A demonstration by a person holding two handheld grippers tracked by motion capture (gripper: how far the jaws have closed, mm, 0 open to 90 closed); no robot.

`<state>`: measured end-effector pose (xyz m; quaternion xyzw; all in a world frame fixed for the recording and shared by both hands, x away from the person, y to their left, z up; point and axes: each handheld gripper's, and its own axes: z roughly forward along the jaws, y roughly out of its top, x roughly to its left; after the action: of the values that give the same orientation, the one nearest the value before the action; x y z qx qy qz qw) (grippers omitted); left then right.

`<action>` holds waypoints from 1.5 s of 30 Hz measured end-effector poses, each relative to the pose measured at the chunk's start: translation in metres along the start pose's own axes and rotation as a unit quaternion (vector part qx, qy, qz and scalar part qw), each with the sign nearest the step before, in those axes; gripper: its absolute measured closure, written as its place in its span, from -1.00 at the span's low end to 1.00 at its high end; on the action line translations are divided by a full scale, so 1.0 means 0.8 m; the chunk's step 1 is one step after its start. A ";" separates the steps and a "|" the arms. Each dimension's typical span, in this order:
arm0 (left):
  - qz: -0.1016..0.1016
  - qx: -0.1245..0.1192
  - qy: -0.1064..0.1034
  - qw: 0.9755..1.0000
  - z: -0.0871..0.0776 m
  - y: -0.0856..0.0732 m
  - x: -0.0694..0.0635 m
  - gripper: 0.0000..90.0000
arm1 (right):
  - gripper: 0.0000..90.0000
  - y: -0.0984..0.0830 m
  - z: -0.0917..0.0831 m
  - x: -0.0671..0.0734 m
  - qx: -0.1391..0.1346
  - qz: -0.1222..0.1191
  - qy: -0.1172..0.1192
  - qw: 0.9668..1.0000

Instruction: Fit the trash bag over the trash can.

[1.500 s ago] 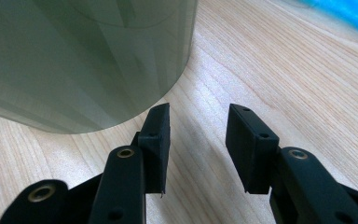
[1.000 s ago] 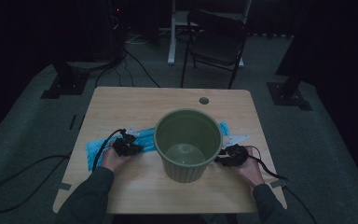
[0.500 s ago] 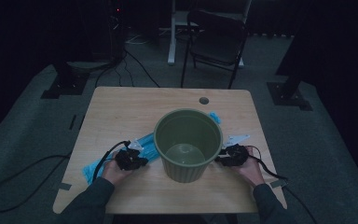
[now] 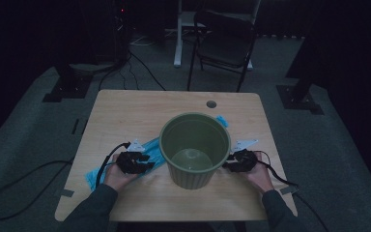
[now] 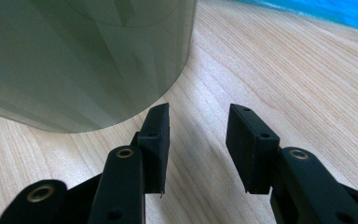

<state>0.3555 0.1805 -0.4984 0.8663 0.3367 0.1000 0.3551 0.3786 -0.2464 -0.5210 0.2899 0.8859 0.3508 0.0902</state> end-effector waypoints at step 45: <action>-0.019 0.062 0.005 0.998 0.061 0.020 0.050 -0.18 | 0.29 -0.002 0.003 0.000 0.013 -0.007 0.005 1.000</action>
<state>0.4141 0.1713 -0.5258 0.8797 0.3601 0.0768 0.3008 0.3787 -0.2460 -0.5238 0.2833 0.8927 0.3401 0.0842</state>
